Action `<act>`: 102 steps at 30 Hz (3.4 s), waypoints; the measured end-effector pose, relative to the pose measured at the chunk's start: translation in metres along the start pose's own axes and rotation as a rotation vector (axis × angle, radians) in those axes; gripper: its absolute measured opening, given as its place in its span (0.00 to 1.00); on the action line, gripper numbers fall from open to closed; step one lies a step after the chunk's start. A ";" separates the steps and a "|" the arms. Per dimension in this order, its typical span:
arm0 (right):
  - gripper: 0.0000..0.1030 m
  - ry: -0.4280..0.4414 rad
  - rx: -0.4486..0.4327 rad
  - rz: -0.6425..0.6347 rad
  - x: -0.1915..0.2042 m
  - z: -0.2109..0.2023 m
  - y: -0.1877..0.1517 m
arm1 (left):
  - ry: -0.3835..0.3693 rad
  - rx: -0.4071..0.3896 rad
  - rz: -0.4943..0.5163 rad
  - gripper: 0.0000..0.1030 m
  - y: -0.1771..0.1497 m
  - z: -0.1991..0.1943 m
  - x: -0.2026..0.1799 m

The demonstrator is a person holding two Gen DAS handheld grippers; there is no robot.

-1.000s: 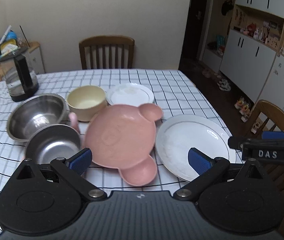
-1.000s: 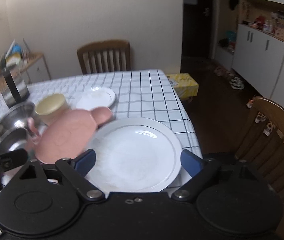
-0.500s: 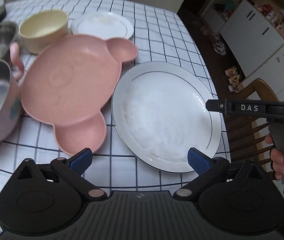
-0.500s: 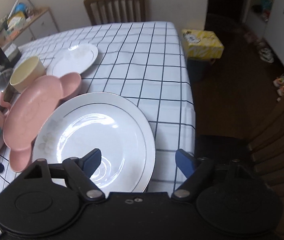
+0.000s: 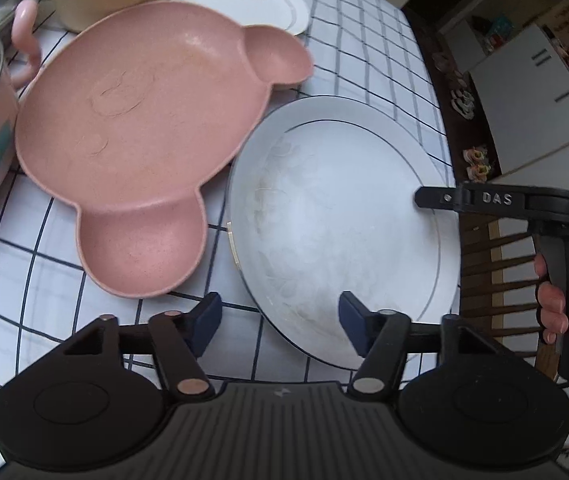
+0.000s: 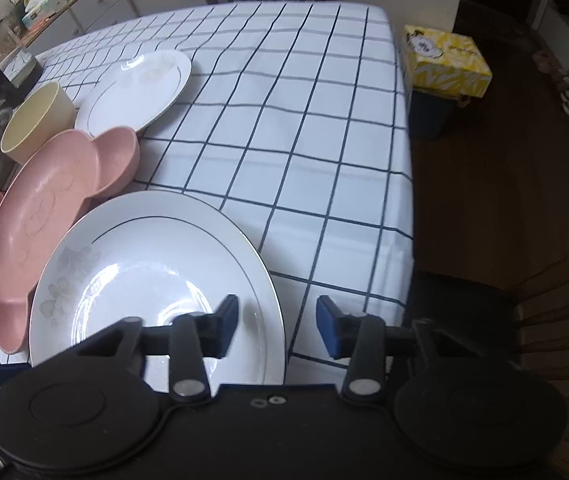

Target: Organize plates and bowls

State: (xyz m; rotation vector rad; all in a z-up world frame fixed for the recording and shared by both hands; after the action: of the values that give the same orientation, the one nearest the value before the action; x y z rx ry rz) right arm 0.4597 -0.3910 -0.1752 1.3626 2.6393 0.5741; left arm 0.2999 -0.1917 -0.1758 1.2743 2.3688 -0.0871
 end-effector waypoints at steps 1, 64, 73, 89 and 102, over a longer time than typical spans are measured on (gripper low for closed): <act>0.33 0.013 0.005 0.004 -0.001 0.002 0.001 | -0.003 0.006 -0.019 0.55 0.002 0.002 0.002; 0.10 -0.037 -0.144 0.392 0.120 -0.079 -0.222 | -0.038 0.076 0.421 0.14 -0.090 -0.041 0.067; 0.11 -0.064 -0.145 0.441 0.126 -0.076 -0.235 | -0.047 0.070 0.459 0.14 -0.094 -0.039 0.069; 0.33 -0.206 -0.175 0.409 0.143 -0.106 -0.237 | -0.039 -0.016 0.494 0.19 -0.094 -0.064 0.077; 0.56 -0.237 -0.326 0.249 0.220 -0.148 -0.207 | -0.079 -0.206 0.486 0.46 -0.085 -0.133 0.103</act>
State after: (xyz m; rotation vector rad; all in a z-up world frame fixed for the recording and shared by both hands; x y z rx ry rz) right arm 0.1324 -0.3635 -0.1024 1.5516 2.0978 0.7777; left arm 0.1357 -0.1254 -0.1112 1.6624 1.8848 0.2445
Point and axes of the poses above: each gripper's, at about its wrist camera, not at the fingertips, and z roughly the way its jaws point, x to its left, y to its top, the point moved 2 cm from there along z, roughly the way its jaws point, and after that the axes turned 10 degrees about -z, right-handed, at the moved point
